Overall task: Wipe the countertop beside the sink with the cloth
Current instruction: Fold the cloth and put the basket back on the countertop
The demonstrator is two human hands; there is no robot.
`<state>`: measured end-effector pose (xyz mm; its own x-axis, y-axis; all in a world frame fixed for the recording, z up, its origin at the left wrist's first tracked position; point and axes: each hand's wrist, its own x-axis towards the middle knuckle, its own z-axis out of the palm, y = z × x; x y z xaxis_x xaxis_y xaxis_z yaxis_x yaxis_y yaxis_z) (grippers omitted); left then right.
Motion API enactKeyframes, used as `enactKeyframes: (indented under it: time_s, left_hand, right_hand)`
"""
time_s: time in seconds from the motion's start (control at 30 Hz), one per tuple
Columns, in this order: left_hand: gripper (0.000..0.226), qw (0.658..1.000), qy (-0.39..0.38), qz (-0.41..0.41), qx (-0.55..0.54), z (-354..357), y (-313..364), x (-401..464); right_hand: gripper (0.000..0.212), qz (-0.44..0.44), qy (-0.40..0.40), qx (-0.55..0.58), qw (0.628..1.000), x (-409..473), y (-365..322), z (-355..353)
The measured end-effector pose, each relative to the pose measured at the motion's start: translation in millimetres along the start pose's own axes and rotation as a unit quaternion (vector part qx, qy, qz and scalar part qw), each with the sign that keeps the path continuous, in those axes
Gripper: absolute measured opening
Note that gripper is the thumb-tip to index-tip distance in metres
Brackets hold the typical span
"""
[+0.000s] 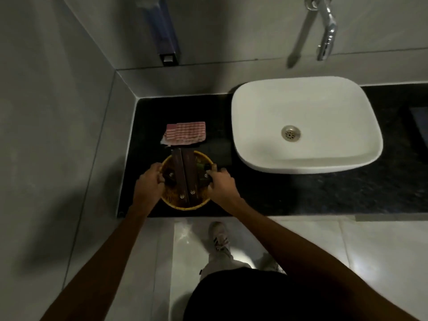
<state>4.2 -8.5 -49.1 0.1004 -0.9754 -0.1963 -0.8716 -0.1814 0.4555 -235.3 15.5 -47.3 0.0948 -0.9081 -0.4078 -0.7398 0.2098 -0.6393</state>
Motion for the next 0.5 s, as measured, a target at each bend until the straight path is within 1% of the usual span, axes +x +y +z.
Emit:
enactKeyframes:
  time_s: [0.07, 0.13, 0.17, 0.2, 0.27, 0.3, 0.33, 0.37, 0.43, 0.5]
  left_hand:
    - [0.041, 1.0, -0.03, -0.004, 0.007, -7.7, -19.3, 23.7]
    - [0.041, 0.998, -0.067, -0.009, 0.01, -7.4, -31.6, 39.1]
    - [0.041, 0.998, -0.069, -0.011, 0.004, -5.9, -36.9, 46.4]
    - [0.042, 0.998, -0.058, -0.012, -0.006, -3.5, -40.2, 54.2]
    - [0.047, 0.999, -0.008, -0.019, -0.042, -0.2, -38.4, 72.7]
    - [0.05, 0.997, 0.015, -0.03, -0.069, 1.8, -33.1, 87.9]
    - [0.054, 0.994, 0.029, -0.044, -0.096, 3.6, -25.1, 106.6]
    - [0.058, 0.99, 0.035, -0.065, -0.118, 6.3, -14.2, 127.2]
    - [0.072, 0.98, 0.015, -0.124, -0.157, 10.7, 8.7, 171.4]
    - [0.092, 0.972, -0.048, -0.178, -0.148, 18.1, 30.1, 206.0]
  right_hand:
    - [0.052, 0.017, -0.019, -0.002, 1.0, 21.0, -18.7, 11.0]
    - [0.051, 0.032, -0.043, -0.02, 0.998, 33.6, -22.4, 17.9]
    - [0.05, 0.042, -0.044, -0.028, 0.998, 39.6, -21.7, 18.0]
    - [0.047, 0.049, -0.027, -0.024, 0.998, 46.6, -20.5, 15.0]
    - [0.041, 0.06, 0.058, 0.035, 0.996, 67.3, -19.5, 1.7]
    - [0.039, 0.072, 0.104, 0.073, 0.989, 84.7, -21.3, -6.7]
    - [0.036, 0.091, 0.133, 0.108, 0.981, 104.2, -25.2, -15.6]
    - [0.032, 0.117, 0.143, 0.141, 0.973, 125.5, -30.0, -23.9]
    - [0.02, 0.168, 0.128, 0.218, 0.953, 165.6, -40.4, -34.2]
    - [0.029, 0.193, 0.113, 0.27, 0.937, 200.5, -46.0, -32.0]
